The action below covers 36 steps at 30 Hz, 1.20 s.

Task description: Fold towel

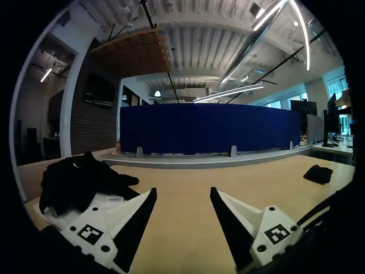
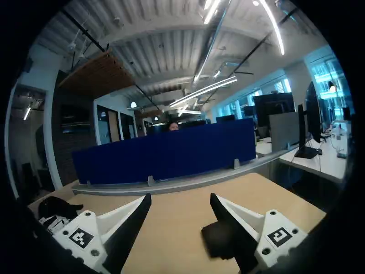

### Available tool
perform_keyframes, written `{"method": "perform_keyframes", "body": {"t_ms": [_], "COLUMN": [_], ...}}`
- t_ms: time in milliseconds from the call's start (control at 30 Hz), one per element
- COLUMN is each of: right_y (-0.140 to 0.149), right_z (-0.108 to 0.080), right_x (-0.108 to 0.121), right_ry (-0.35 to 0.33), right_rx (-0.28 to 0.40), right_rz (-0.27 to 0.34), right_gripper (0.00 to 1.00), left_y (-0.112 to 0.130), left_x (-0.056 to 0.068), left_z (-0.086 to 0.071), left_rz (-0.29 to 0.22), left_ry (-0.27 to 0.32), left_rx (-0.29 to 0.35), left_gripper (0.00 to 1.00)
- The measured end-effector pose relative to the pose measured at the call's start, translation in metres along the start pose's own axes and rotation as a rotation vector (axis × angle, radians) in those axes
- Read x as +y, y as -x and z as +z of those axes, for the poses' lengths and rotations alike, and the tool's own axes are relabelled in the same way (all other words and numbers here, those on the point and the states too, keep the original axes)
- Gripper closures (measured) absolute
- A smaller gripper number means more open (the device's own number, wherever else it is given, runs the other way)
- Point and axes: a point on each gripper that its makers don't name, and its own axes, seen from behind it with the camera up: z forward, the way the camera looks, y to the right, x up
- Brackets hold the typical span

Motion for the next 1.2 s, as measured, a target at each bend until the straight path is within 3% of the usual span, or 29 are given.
{"method": "perform_keyframes", "body": {"t_ms": [367, 700, 1200], "right_y": [0.021, 0.073, 0.119], "right_z": [0.012, 0.03, 0.042], "right_x": [0.012, 0.031, 0.05], "right_ry": [-0.003, 0.011, 0.016], "right_rx": [0.055, 0.039, 0.056], "right_rz": [-0.053, -0.116, -0.072], "right_gripper": [0.0, 0.01, 0.0], "left_y": [0.0, 0.0, 0.0], "left_x": [-0.001, -0.001, -0.002], "left_z": [0.0, 0.0, 0.0], "left_rz": [0.0, 0.0, 0.0], "left_ry": [0.0, 0.0, 0.0], "left_rx": [0.0, 0.0, 0.0], "left_gripper": [0.14, 0.14, 0.14]}}
